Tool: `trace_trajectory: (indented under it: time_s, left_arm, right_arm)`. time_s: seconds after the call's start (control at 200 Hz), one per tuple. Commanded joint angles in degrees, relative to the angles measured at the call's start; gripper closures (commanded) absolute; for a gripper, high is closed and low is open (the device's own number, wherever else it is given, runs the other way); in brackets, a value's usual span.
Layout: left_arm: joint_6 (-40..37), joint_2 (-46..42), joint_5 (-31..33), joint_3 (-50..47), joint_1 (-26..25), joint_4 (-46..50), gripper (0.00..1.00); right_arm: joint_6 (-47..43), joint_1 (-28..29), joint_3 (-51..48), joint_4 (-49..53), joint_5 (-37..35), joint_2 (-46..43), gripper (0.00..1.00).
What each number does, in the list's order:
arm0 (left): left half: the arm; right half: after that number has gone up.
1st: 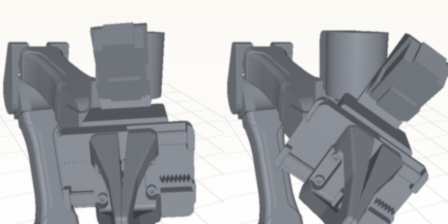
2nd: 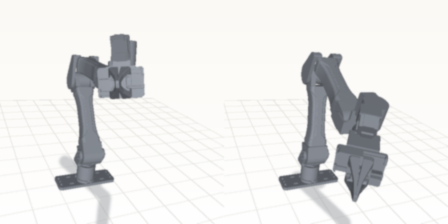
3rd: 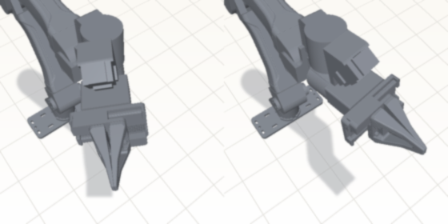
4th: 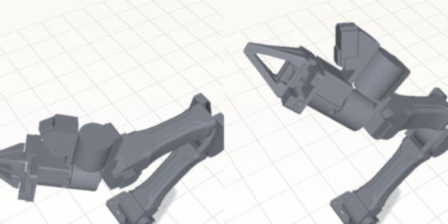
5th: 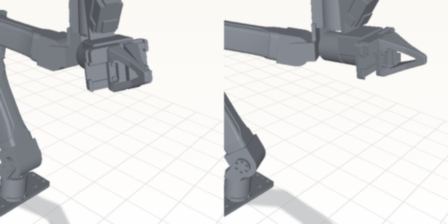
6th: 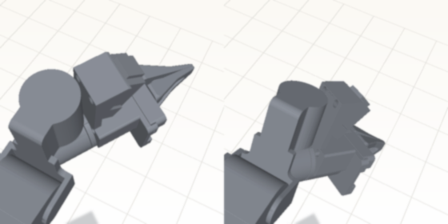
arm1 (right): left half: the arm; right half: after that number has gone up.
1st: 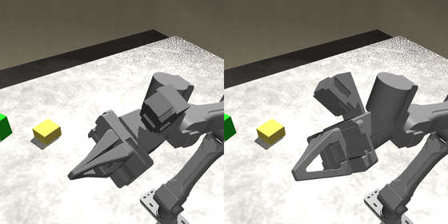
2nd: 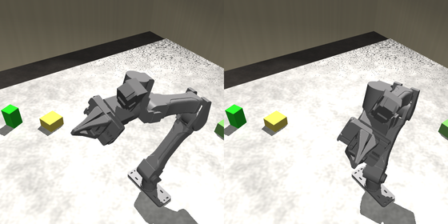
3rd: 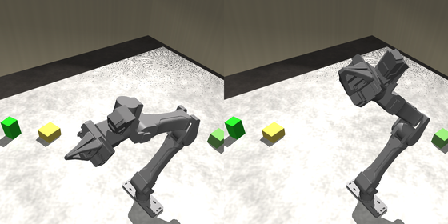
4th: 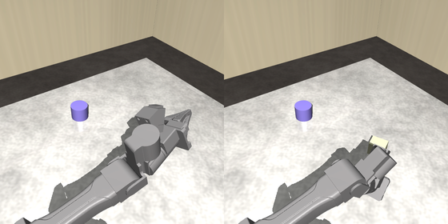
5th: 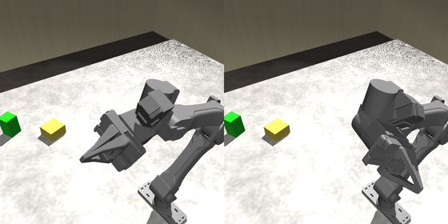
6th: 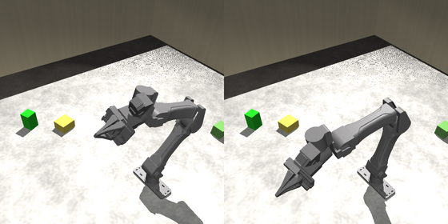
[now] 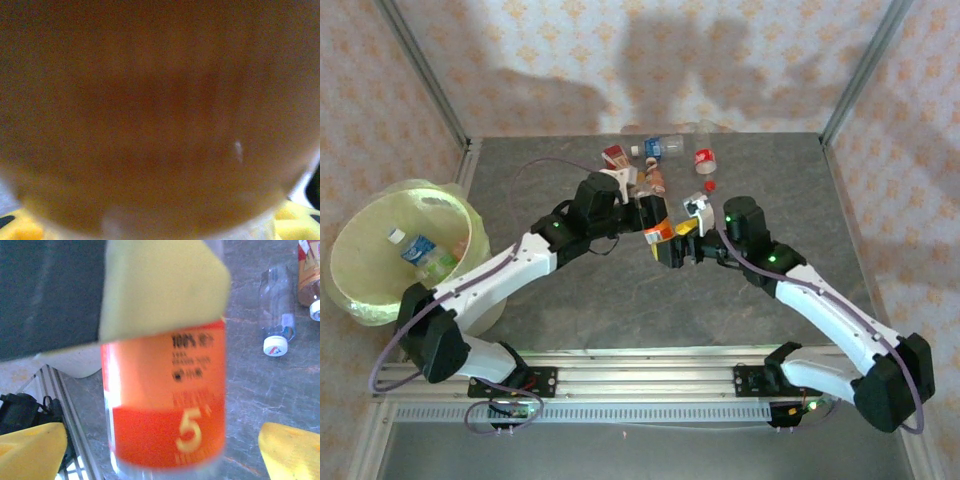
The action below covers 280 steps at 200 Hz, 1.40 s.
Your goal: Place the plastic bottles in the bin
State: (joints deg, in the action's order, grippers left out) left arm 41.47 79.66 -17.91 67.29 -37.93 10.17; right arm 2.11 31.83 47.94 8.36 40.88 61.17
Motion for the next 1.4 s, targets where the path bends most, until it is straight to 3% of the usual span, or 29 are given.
trace_trajectory:
  time_s: [0.0,0.21,0.38,0.52,0.615,0.721,0.851,0.976,1.206,1.396]
  left_arm:
    - [-5.7,-6.1,13.3,4.7,-0.1,11.1,0.41]
    - [-8.1,-16.9,34.5,9.4,2.3,27.7,0.41]
    - [-9.1,-24.5,41.6,12.0,10.2,34.4,0.40]
    - [-10.5,-25.8,46.1,15.9,13.9,38.2,0.39]
    - [-9.1,-26.0,52.9,18.1,17.8,41.2,0.39]
    - [-6.0,-28.1,62.3,16.5,20.9,41.5,0.39]
    - [-2.2,-33.1,62.6,12.7,24.4,40.1,0.38]
    - [0.3,-36.4,68.1,9.9,25.7,43.0,0.38]
    - [4.3,-42.7,69.5,4.6,27.0,47.3,0.38]
    - [4.0,-42.3,65.7,2.9,27.3,47.3,0.39]
  right_arm:
    - [0.9,0.2,-0.9,1.4,-2.6,-5.0,0.01]
    - [3.5,0.2,-4.7,3.0,-22.1,-12.0,0.00]
    - [3.8,0.3,-6.6,1.8,-33.8,-12.5,0.01]
    - [8.1,0.2,-7.0,0.4,-44.1,-10.3,0.01]
    - [11.0,0.3,-7.4,-0.4,-48.8,-9.1,0.01]
    - [13.0,0.3,-7.9,-0.5,-49.9,-8.5,0.00]
    - [13.8,0.3,-7.6,2.4,-49.5,-8.8,0.00]
    - [13.0,0.3,-7.5,5.3,-49.7,-10.0,0.00]
    - [12.8,0.3,-7.3,6.8,-48.5,-10.6,0.00]
    - [15.2,0.3,-6.8,5.0,-46.6,-8.5,0.00]
